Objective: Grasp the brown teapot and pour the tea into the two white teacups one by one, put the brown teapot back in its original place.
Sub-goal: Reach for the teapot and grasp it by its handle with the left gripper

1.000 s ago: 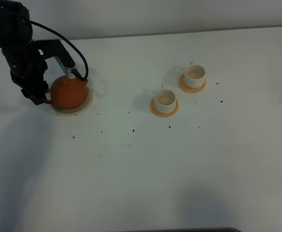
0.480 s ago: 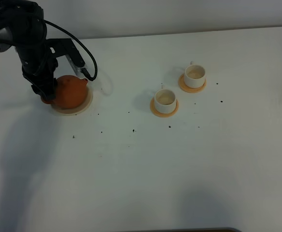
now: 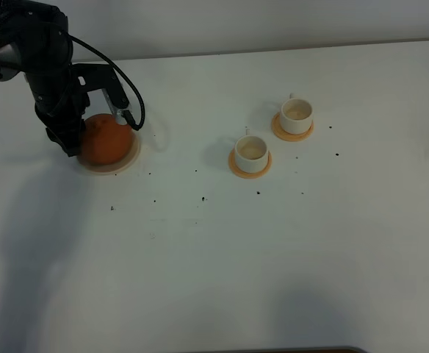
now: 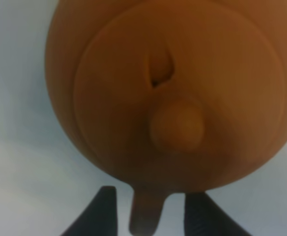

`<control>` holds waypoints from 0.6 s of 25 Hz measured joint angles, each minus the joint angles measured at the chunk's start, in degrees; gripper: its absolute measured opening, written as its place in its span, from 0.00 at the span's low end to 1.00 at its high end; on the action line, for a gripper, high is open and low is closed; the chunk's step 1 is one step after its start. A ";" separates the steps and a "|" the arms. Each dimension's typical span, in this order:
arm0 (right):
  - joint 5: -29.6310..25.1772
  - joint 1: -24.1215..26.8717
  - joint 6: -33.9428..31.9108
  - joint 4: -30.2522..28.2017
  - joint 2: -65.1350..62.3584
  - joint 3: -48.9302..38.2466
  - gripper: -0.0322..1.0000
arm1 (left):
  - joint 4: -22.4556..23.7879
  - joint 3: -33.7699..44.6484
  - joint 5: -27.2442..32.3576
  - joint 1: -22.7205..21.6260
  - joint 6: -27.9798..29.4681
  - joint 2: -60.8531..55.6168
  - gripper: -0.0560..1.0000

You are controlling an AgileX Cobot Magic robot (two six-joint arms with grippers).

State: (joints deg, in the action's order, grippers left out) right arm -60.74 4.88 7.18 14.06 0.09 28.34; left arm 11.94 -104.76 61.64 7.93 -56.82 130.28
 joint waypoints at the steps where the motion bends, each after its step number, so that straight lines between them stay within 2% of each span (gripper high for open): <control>1: 0.00 0.00 0.00 0.00 0.00 0.00 0.26 | -0.18 0.00 -0.08 0.00 -0.40 0.00 0.33; 4: 0.00 0.00 0.00 0.00 0.00 0.00 0.26 | -0.18 0.00 -0.55 0.00 -2.12 0.07 0.30; 15: 0.00 0.00 0.00 0.00 0.00 0.00 0.26 | 1.54 -0.61 -0.73 0.45 -5.09 2.18 0.30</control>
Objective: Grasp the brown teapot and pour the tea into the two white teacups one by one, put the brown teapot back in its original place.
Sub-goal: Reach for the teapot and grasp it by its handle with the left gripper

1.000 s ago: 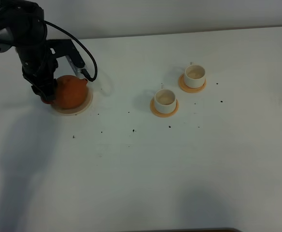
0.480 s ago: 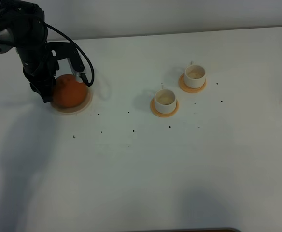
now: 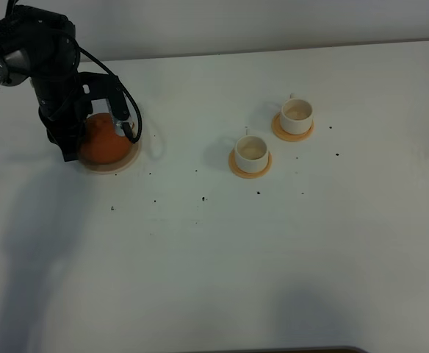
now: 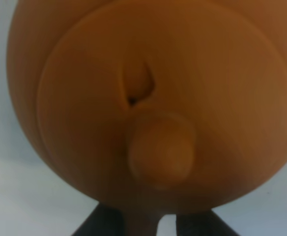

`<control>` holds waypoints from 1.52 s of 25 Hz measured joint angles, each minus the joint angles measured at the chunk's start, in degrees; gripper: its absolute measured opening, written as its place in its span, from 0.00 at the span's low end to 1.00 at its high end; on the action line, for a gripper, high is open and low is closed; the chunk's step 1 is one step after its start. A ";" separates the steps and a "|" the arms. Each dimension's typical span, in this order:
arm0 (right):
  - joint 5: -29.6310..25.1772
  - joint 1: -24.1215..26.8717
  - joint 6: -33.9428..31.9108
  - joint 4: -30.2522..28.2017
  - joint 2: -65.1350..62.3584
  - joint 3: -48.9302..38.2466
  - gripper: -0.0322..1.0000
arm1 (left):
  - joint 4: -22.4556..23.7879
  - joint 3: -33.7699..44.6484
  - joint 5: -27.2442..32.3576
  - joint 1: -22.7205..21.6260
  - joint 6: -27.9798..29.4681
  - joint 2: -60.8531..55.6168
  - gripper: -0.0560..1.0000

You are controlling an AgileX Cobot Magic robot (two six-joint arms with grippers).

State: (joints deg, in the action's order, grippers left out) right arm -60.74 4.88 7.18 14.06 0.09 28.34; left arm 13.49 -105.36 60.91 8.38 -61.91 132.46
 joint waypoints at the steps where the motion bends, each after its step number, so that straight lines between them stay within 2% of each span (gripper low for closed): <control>1: 0.00 0.00 0.00 0.00 0.00 0.00 0.26 | 0.00 0.00 0.00 0.00 -0.31 0.00 0.30; 13: 0.00 0.00 0.00 0.00 0.00 0.00 0.26 | 0.00 -0.04 0.00 0.00 -1.02 0.00 0.30; 21: 0.00 0.00 0.00 0.00 0.00 0.00 0.26 | 1.13 -0.04 -0.81 0.11 -1.07 0.00 0.40; 26: 0.00 0.00 0.00 0.00 0.00 0.00 0.26 | 1.56 -0.04 -1.07 0.36 -2.46 -0.05 0.42; 38: 0.00 0.00 0.00 0.00 0.00 0.00 0.26 | -1.06 -0.04 -0.47 0.60 -3.89 -1.53 0.42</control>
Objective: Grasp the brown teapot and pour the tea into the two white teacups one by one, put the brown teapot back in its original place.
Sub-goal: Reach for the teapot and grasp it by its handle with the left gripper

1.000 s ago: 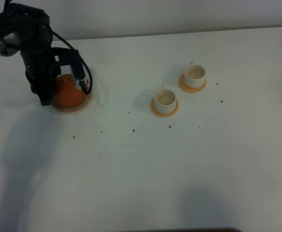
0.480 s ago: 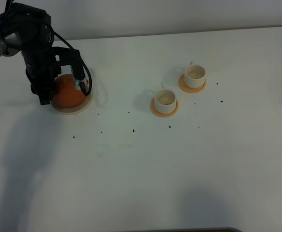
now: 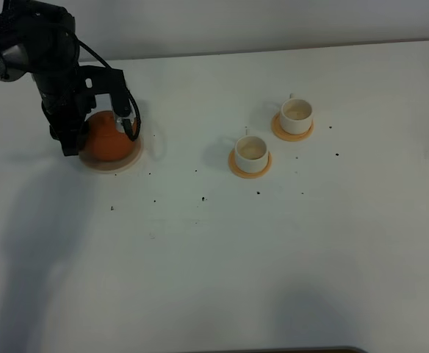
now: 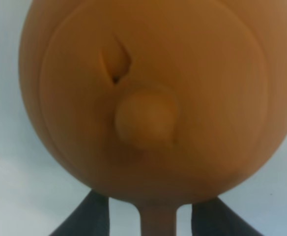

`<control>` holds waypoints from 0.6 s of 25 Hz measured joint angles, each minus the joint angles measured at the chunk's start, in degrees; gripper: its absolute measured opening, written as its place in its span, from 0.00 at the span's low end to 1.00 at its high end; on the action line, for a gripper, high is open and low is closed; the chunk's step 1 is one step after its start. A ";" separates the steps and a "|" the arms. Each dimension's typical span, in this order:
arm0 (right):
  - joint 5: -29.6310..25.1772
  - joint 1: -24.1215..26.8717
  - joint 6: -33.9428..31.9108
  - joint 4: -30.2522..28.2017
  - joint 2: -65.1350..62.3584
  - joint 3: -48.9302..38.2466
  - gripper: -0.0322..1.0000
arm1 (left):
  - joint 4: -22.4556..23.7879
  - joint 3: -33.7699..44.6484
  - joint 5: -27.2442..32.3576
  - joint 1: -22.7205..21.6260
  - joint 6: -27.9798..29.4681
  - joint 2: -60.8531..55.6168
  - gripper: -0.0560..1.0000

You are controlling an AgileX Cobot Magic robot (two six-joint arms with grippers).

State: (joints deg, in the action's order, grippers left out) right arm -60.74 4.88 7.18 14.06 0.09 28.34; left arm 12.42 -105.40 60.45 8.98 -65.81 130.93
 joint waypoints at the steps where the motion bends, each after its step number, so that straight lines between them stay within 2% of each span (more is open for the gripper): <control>1: 0.00 0.00 0.00 0.00 0.00 0.00 0.26 | -0.05 0.00 0.38 0.00 0.00 0.00 0.42; 15: 0.00 0.00 0.00 0.00 0.00 0.00 0.26 | 0.29 0.00 2.35 0.00 0.00 0.00 0.42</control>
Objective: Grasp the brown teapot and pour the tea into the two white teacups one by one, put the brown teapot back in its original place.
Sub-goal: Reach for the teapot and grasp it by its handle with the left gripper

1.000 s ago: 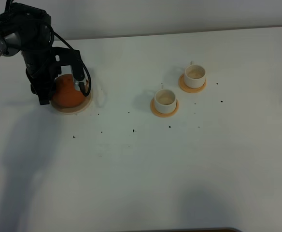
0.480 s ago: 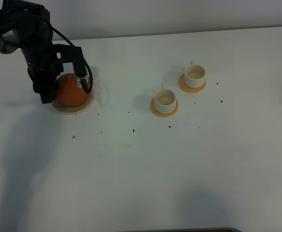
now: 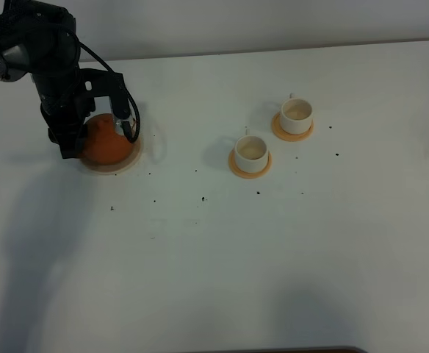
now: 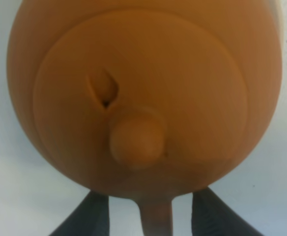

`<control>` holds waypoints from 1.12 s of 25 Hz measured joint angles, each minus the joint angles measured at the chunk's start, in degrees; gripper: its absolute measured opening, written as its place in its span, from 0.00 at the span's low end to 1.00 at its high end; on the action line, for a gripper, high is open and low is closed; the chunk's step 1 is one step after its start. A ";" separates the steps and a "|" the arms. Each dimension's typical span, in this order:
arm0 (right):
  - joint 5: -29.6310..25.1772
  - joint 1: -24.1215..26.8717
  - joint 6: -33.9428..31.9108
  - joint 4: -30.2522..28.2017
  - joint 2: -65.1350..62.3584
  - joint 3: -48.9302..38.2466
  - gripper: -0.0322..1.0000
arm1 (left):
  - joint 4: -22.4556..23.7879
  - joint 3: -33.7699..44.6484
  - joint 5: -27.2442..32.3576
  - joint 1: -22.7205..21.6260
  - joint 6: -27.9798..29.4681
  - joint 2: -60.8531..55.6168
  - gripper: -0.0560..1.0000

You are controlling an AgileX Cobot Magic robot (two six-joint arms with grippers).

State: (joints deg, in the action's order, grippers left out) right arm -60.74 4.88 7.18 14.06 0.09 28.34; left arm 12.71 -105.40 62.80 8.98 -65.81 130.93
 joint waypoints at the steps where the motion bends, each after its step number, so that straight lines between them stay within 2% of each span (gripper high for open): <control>1: 0.00 0.00 0.00 0.00 0.00 0.00 0.26 | 0.00 0.00 0.12 0.00 0.00 0.00 0.42; 10: 0.00 0.00 0.00 0.00 0.00 0.00 0.26 | 0.00 0.00 2.15 0.00 0.06 0.00 0.42; 20: 0.00 0.00 0.00 0.00 0.00 0.00 0.26 | -0.29 0.00 -0.67 0.00 0.18 0.00 0.42; 28: 0.00 0.00 0.00 0.00 0.00 0.00 0.26 | -0.62 0.00 -0.84 0.00 0.23 0.00 0.34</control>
State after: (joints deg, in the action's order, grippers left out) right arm -60.74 4.88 7.18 14.06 0.09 28.34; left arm 12.09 -105.40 61.95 8.98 -65.57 130.93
